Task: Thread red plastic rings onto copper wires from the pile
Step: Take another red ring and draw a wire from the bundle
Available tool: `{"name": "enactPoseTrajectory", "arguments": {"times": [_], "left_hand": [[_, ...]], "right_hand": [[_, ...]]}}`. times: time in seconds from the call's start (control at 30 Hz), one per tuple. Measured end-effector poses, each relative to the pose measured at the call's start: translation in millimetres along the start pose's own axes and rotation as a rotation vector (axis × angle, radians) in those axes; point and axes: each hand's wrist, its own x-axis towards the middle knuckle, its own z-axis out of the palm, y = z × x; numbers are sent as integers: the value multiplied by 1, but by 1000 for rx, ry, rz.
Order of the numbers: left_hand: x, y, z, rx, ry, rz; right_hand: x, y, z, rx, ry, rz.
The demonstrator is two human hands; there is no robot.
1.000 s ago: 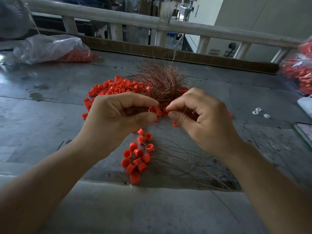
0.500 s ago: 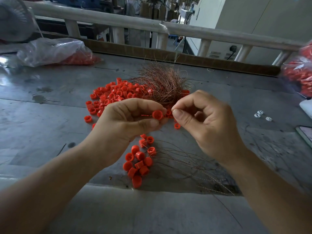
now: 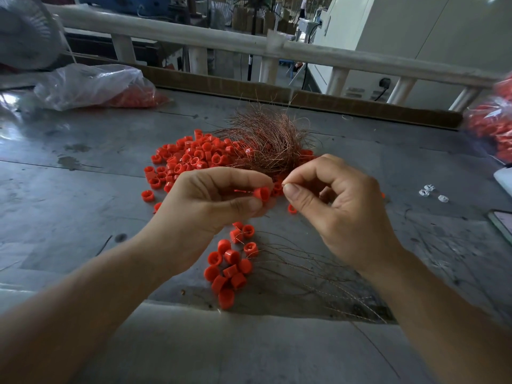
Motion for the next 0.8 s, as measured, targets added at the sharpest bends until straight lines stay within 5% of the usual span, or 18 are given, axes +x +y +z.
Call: {"name": "enactPoseTrajectory", "arguments": {"times": [0.8], "left_hand": [[0,2,1,40,34,81]], "right_hand": [[-2,-5,3,8,-64,27]]}}
